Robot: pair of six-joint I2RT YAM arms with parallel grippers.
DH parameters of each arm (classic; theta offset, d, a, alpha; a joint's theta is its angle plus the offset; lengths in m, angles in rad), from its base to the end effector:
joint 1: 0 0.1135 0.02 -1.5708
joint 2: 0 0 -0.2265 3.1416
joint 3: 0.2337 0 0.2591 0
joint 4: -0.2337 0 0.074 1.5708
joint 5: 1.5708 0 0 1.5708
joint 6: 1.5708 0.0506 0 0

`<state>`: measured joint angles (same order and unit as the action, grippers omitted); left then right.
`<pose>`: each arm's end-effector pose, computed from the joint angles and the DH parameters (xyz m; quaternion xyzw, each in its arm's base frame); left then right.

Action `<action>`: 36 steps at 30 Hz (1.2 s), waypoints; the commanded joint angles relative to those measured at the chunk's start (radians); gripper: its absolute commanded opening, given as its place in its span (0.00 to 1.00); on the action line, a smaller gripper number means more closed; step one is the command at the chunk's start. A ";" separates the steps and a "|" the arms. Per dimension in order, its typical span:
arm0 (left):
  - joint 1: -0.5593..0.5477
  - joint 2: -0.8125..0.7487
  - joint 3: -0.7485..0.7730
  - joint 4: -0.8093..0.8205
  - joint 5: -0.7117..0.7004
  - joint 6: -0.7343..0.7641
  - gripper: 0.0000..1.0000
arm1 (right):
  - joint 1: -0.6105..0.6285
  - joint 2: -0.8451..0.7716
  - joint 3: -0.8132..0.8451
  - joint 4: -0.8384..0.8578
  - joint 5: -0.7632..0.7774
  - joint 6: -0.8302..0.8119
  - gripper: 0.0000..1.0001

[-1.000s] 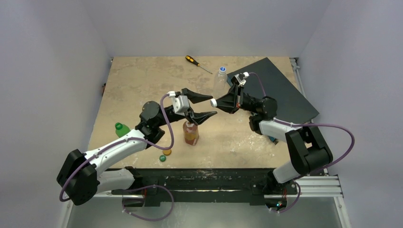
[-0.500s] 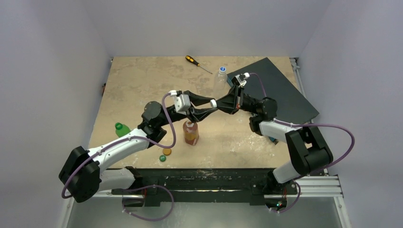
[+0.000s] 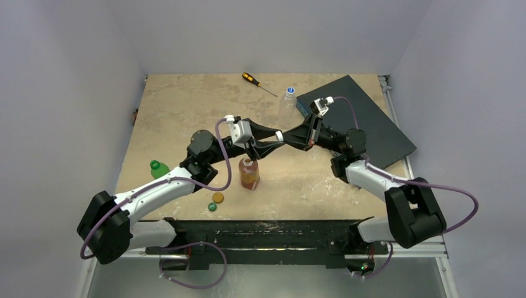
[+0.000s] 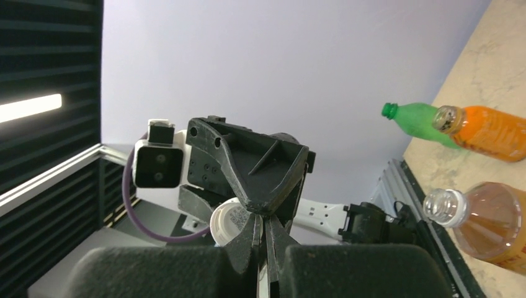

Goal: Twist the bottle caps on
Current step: Place the bottle cap at the center of the board.

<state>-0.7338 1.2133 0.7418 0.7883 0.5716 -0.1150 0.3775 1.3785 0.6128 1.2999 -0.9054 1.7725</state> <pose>0.2069 -0.2235 0.3010 0.3889 0.4667 -0.4707 0.6399 0.2554 0.1441 0.2580 -0.0051 0.5855 0.7902 0.1810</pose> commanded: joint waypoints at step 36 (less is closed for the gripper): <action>-0.286 0.686 0.522 -0.859 -0.548 -0.008 0.44 | -0.016 -0.652 0.338 -1.910 1.187 -1.050 0.67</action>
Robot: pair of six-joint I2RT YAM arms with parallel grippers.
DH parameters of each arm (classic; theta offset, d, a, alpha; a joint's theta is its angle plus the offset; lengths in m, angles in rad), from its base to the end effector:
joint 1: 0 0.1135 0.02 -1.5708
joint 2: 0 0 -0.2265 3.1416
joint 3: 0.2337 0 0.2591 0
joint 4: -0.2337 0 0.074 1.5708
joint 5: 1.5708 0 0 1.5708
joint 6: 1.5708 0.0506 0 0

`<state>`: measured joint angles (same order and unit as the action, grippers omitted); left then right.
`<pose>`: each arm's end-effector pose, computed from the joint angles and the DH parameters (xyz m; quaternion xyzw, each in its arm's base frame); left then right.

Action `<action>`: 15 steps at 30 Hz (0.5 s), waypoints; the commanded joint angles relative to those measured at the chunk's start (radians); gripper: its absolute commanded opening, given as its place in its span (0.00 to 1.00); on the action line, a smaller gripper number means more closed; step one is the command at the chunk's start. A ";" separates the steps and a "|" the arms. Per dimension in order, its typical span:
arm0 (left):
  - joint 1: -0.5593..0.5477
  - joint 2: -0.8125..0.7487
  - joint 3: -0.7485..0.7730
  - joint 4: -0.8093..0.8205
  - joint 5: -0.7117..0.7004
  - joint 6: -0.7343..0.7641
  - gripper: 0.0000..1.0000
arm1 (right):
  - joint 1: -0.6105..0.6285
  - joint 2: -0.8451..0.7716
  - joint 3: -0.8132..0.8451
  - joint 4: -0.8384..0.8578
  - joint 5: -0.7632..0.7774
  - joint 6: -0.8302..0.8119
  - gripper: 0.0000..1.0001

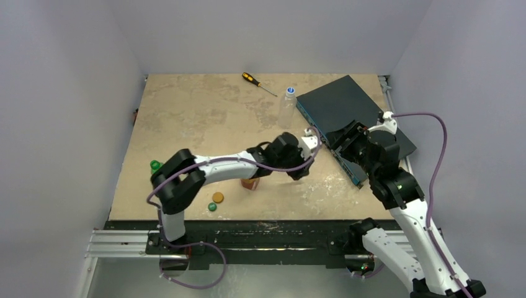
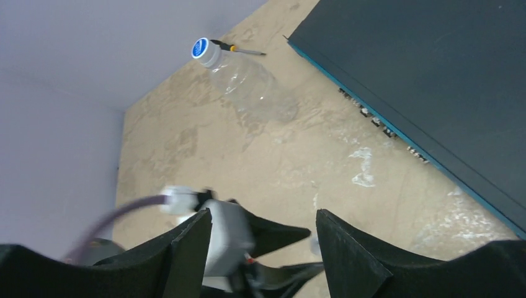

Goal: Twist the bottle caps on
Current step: Place the bottle cap at the center of the board.

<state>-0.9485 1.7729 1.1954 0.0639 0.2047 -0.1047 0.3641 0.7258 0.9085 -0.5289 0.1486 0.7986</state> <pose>0.2347 -0.3448 0.1874 0.3988 0.7626 -0.3284 0.3894 0.1935 0.0657 0.3265 0.2176 0.7877 0.2640 0.5124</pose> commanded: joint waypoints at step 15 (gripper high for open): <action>-0.096 0.226 0.128 -0.149 -0.285 -0.044 0.66 | -0.002 0.068 -0.022 -0.061 0.095 -0.098 0.74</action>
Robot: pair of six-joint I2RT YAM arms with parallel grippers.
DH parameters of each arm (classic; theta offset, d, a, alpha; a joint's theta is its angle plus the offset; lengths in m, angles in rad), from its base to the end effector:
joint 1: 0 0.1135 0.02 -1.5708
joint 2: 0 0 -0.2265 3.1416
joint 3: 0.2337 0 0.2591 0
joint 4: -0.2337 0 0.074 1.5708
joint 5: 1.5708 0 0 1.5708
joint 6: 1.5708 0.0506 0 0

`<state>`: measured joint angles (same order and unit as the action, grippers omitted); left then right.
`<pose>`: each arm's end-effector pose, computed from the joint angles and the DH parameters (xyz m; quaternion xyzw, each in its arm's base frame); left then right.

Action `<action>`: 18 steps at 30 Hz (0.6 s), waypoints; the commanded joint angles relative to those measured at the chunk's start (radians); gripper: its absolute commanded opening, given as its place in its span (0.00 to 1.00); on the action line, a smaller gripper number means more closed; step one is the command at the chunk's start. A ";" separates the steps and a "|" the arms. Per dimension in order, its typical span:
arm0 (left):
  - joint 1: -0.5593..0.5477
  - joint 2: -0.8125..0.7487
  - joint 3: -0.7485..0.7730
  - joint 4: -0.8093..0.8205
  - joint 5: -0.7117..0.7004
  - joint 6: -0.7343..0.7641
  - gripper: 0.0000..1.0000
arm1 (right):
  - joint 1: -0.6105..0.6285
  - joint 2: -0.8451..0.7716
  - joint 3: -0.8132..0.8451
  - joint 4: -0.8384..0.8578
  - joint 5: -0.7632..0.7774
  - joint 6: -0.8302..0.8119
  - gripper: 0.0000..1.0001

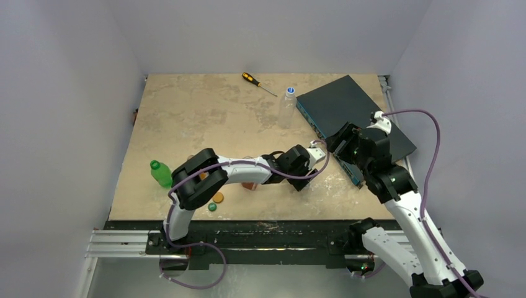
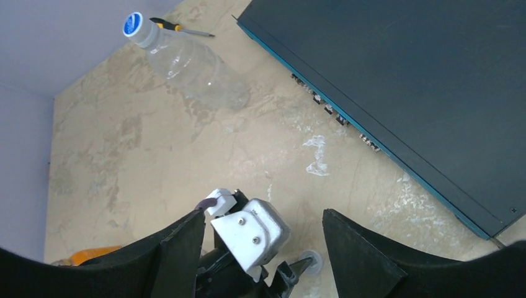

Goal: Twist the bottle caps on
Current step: Place the bottle cap at the center of the board, then adjust the bottle cap at the center of the board.

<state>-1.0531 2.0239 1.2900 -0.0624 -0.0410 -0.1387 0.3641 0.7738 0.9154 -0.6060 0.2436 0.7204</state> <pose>0.2164 -0.3758 0.1038 0.4017 0.8341 -0.1962 0.3231 0.1998 0.0631 0.3116 0.2125 0.8199 0.1806 0.5001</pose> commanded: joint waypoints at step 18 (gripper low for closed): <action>0.181 -0.327 -0.021 0.013 0.124 -0.121 0.80 | 0.273 0.334 -0.257 0.138 0.107 0.087 0.52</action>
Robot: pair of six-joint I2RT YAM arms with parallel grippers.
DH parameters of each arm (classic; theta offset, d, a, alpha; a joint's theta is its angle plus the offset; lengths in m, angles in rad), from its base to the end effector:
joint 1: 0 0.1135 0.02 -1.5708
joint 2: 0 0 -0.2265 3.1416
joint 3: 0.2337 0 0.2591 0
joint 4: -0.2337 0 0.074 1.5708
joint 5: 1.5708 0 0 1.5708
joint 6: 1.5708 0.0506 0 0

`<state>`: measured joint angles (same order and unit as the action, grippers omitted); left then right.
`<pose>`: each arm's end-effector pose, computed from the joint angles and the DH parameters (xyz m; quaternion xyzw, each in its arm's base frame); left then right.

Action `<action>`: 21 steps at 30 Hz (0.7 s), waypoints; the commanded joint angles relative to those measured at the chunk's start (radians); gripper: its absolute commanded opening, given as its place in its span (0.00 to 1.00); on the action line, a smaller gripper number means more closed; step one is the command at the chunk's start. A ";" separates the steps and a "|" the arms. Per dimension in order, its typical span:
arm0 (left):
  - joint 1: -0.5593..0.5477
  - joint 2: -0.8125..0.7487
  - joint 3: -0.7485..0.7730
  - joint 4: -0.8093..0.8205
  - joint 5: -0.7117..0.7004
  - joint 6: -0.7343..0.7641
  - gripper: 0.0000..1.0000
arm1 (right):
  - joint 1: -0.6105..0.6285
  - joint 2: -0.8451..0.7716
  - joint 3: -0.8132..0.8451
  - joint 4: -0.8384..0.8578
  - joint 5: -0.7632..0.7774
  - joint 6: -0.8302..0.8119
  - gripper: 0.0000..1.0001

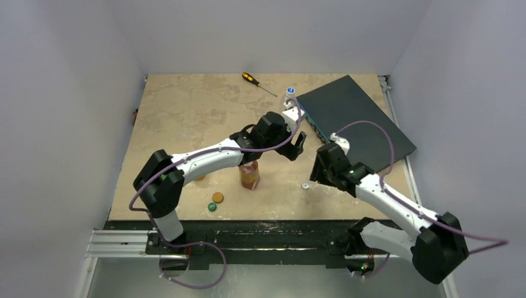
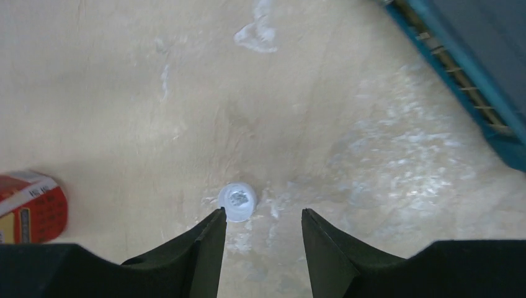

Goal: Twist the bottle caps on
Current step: Adjust the bottle cap at the center of the board.

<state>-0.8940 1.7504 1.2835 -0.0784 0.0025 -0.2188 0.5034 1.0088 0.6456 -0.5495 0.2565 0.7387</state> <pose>0.2624 -0.3268 0.2119 0.2892 0.8220 -0.2600 0.4160 0.2089 0.1004 0.1744 0.1512 0.9272 0.0881 0.3311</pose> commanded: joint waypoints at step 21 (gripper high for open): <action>0.100 -0.185 -0.137 0.063 0.156 -0.097 0.80 | 0.294 0.387 0.148 0.040 0.266 0.088 0.57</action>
<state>-0.7982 1.6077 1.1625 -0.0463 0.1314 -0.2962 0.7975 1.4330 0.7448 -0.4801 0.4522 0.8116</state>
